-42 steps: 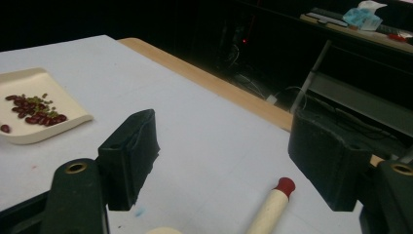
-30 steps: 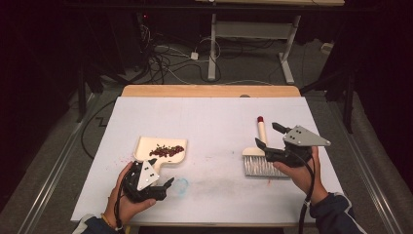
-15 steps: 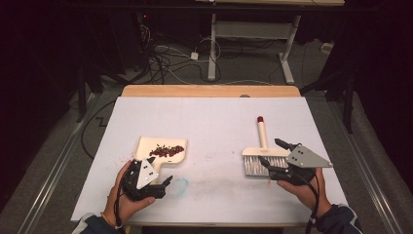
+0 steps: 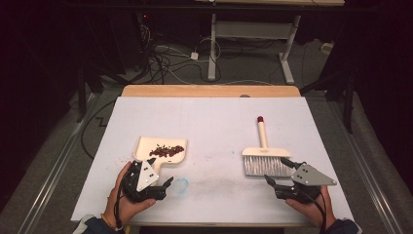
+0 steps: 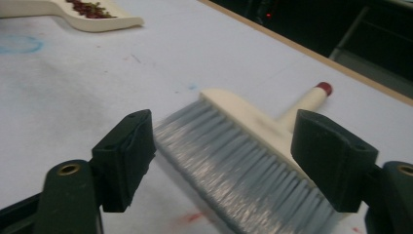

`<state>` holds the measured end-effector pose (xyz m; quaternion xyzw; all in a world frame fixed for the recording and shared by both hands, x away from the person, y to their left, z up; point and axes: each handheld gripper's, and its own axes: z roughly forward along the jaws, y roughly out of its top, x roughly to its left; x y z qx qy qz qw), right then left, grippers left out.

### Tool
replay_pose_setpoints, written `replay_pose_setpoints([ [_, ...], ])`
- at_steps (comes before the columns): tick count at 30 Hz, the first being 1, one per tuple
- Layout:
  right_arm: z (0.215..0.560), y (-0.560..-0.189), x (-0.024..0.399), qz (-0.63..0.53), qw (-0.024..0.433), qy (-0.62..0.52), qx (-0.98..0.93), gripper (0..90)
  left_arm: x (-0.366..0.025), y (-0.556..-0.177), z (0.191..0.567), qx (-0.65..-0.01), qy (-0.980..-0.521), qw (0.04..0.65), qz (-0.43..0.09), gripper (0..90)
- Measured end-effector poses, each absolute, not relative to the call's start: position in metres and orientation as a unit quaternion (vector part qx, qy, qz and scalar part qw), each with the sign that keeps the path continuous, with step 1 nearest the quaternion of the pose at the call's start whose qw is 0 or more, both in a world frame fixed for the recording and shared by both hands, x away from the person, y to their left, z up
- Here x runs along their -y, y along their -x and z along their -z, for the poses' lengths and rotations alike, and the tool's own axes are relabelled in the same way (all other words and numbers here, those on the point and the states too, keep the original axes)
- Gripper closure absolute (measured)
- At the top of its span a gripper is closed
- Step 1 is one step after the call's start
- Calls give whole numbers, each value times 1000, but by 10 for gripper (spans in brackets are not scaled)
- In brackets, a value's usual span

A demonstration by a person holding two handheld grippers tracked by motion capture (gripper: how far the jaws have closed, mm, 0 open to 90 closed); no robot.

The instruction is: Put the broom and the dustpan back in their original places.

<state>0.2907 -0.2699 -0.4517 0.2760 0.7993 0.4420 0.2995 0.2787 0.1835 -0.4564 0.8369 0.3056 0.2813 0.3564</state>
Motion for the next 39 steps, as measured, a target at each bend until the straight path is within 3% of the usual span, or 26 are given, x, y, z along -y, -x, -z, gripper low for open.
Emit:
replay_pose_setpoints([
  [39, 446, -287, 270, -436, 336, -275, -789, 211, -182, -286, 457, -311, -839, 350, -277, 157],
])
